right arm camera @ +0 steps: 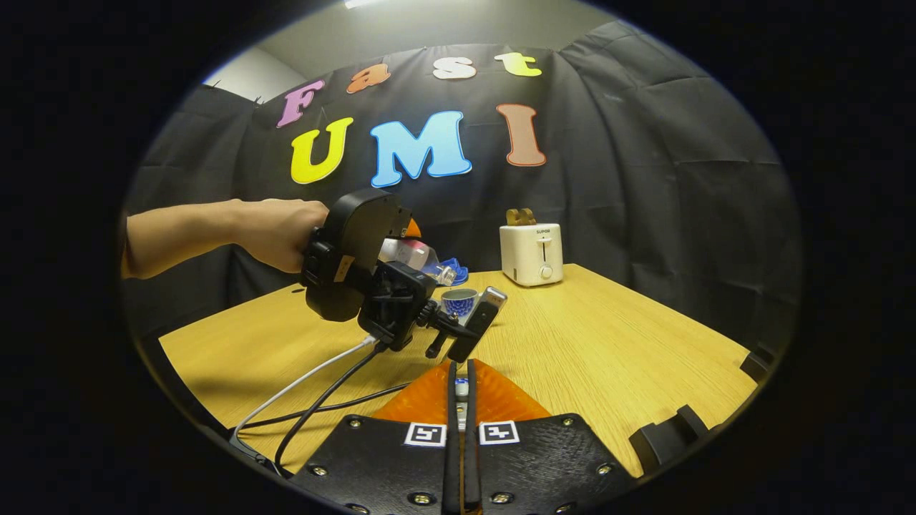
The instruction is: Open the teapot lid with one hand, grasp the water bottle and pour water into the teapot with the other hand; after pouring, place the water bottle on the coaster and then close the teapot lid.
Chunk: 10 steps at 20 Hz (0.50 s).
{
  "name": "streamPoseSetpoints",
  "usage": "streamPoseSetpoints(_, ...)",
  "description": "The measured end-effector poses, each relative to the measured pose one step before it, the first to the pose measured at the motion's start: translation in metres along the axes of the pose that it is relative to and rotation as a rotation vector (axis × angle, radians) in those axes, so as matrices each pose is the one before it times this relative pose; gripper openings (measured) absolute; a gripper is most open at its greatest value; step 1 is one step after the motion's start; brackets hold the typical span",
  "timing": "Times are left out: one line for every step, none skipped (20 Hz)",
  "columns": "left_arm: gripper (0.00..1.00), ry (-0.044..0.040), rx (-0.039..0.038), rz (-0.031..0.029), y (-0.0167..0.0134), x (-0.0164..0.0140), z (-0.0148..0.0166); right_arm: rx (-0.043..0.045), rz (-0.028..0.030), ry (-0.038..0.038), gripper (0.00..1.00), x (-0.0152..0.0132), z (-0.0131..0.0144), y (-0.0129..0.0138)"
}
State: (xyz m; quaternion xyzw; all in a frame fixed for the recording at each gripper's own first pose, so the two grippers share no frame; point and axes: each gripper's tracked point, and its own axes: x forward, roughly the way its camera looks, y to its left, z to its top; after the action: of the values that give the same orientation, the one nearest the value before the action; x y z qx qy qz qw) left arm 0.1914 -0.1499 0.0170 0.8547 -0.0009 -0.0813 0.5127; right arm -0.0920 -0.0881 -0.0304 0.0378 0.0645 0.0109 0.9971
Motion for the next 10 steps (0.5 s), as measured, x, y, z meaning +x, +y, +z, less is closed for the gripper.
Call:
streamPoseSetpoints(0.87, -0.00622, -0.01266, -0.0025, -0.00055, 0.00022, 0.00096, 0.00131, 0.00163, 0.00171, 0.02, 0.00044, -0.00048, -0.00042)
streamPoseSetpoints(0.87, -0.00792, -0.03333, -0.00861, -0.00413, 0.00057, 0.00116, 0.00222, 0.00033, 0.00224, 0.02, 0.00054, 0.00057, 0.00083)
streamPoseSetpoints(0.87, -0.01757, -0.04488, -0.00995, -0.00466, -0.00059, 0.00305, 0.00027, 0.0, -0.00038, 0.02, 0.00035, 0.00136, 0.00078)
streamPoseSetpoints(0.79, -0.01043, -0.03399, -0.00364, -0.00428, 0.00026, 0.00217, -0.00149, 0.0004, -0.00063, 0.03, 0.00026, 0.00134, 0.00049)
streamPoseSetpoints(0.87, -0.00901, -0.03642, -0.00214, -0.00372, -0.00109, 0.00252, -0.00195, -0.00075, -0.00453, 0.03, -0.00008, 0.00071, -0.00048)
streamPoseSetpoints(0.87, -0.0075, -0.0342, -0.00611, -0.0051, -0.00046, 0.0003, -0.00201, -0.00107, -0.01153, 0.02, -0.00169, 0.00502, 0.0007)
streamPoseSetpoints(0.87, -0.01504, -0.04836, -0.00528, -0.00582, -0.00008, 0.00225, -0.0048, 0.00168, -0.01289, 0.02, -0.00076, 0.00457, 0.00065)
streamPoseSetpoints(0.87, -0.01117, -0.03996, 0.00208, -0.00062, -0.00013, 0.00107, -0.01057, 0.00197, -0.01357, 0.02, -0.00143, 0.00333, 0.00158)
streamPoseSetpoints(0.87, -0.00736, -0.04718, -0.00163, -0.00271, 0.00009, -0.00062, -0.01292, 0.00087, -0.01136, 0.02, -0.00013, 0.00422, 0.00155)
streamPoseSetpoints(0.87, -0.00418, -0.07021, -0.00772, -0.00408, -0.00015, -0.00247, -0.00889, 0.00511, -0.01007, 0.02, -0.00019, 0.00448, 0.00178)
